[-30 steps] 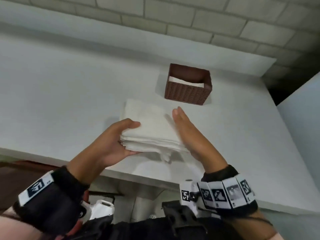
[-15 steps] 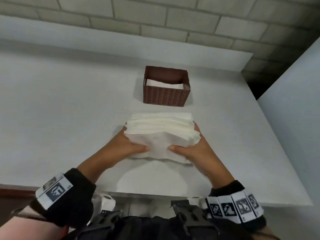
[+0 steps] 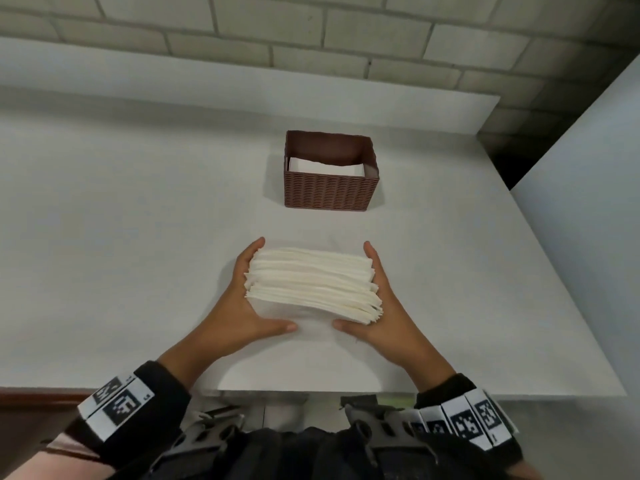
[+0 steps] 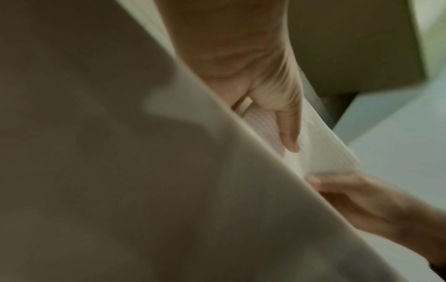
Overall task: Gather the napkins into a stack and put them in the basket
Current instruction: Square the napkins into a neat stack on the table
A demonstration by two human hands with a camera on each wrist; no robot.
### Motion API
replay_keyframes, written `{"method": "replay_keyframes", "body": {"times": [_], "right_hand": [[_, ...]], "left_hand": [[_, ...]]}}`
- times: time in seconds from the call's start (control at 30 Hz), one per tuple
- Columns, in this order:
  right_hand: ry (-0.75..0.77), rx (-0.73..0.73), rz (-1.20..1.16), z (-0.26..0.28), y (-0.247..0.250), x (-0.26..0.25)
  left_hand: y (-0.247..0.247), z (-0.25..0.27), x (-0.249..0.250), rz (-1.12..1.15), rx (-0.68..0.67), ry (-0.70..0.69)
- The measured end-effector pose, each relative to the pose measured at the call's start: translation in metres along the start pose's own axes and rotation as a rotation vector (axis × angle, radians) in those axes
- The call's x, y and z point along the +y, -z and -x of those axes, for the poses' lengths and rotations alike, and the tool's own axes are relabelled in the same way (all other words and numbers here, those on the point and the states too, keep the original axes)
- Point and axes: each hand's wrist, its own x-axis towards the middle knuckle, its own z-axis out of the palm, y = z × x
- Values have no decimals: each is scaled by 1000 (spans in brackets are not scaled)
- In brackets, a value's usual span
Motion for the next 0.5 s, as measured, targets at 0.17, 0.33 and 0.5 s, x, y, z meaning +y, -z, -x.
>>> {"method": "replay_keyframes", "body": {"times": [0.17, 0.33, 0.5], "right_hand": [[12, 40, -74, 0, -7, -4], [217, 174, 468, 7, -16, -20], [226, 127, 510, -3, -24, -22]], "left_hand": [[0, 1, -3, 4, 97, -12], [11, 2, -9, 14, 14, 7], [8, 1, -9, 37, -16, 18]]}}
